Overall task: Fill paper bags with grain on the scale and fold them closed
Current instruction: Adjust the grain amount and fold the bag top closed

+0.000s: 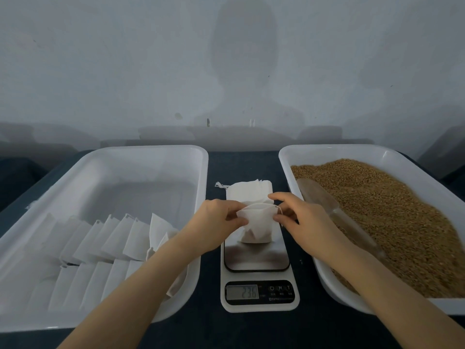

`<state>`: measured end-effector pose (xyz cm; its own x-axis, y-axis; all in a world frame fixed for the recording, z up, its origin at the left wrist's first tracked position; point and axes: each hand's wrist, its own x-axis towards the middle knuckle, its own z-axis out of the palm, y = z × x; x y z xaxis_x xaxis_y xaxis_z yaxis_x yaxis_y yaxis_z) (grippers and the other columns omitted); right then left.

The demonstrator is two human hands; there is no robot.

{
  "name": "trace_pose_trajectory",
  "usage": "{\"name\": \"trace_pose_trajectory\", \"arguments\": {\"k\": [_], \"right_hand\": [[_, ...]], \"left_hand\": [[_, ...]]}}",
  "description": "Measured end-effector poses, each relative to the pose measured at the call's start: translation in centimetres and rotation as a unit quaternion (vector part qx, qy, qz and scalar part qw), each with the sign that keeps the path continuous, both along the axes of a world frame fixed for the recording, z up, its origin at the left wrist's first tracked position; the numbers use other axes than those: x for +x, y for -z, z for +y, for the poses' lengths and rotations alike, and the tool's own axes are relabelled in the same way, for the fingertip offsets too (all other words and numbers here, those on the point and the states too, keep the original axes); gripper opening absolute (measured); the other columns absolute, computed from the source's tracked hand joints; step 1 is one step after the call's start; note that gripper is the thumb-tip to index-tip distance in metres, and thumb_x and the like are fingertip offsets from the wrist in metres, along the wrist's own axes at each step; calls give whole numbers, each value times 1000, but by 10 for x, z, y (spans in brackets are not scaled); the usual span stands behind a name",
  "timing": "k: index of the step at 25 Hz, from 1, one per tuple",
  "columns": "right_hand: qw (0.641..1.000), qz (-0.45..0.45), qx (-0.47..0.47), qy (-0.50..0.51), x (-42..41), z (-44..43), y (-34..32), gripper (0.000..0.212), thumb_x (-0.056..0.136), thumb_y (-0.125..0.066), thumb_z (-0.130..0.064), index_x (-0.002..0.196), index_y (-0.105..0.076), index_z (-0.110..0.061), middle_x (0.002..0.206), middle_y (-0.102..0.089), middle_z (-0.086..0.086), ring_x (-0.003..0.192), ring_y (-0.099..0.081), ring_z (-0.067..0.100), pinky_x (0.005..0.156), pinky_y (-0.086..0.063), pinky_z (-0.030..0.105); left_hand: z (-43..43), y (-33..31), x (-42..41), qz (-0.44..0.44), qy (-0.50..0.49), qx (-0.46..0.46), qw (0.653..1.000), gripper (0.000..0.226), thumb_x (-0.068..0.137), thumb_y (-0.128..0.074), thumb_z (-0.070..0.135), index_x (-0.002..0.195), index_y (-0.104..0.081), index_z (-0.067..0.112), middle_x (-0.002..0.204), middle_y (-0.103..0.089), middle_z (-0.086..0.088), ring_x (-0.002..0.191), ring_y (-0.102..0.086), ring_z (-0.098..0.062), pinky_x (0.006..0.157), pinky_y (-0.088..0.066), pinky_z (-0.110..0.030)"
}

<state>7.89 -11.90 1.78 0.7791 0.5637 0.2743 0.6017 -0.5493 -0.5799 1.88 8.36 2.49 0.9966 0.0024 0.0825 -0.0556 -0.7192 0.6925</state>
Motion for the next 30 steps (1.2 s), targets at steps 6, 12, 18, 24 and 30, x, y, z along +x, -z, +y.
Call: {"name": "trace_pose_trajectory", "arguments": {"k": [6,12,18,24,30], "right_hand": [[1000,4,-2,5,0,1,1,41,90,-60,-20,129,-51,-27,83,-57,-23,80,-54,-15,70,-38,-3],[999,33,-9,-5,-3,0,-2,45,84,-69,-28,126,-53,-33,89,-59,-21,82,-55,-12,67,-41,3],[998,7,-14,-57,-6,1,-3,3,84,-68,-23,86,-68,-25,76,-58,-12,75,-55,0,64,-40,13],[992,56,65,-89,-17,2,-14,12,86,-59,-28,92,-64,-38,85,-68,-20,74,-65,0,68,-50,14],[971,85,221,2,-11,0,-20,20,94,-49,-12,103,-62,-23,80,-70,-5,67,-67,10,62,-52,14]], "left_hand": [[1,0,0,1,-3,1,1000,23,90,-63,22,112,-70,24,76,-60,23,68,-57,8,63,-39,1],[0,1,-2,-5,13,8,1000,20,84,-71,29,104,-70,27,75,-61,24,70,-56,12,65,-41,-5],[-13,-2,-12,-2,28,84,996,15,88,-62,44,93,-59,30,85,-64,13,71,-62,-7,64,-51,-22],[-32,-18,-19,-31,46,19,998,24,89,-65,31,107,-62,16,85,-62,6,60,-49,4,60,-39,0],[31,-36,-30,-65,-218,-81,971,31,91,-53,28,72,-63,6,56,-53,-2,53,-44,-12,58,-50,-27]]}}
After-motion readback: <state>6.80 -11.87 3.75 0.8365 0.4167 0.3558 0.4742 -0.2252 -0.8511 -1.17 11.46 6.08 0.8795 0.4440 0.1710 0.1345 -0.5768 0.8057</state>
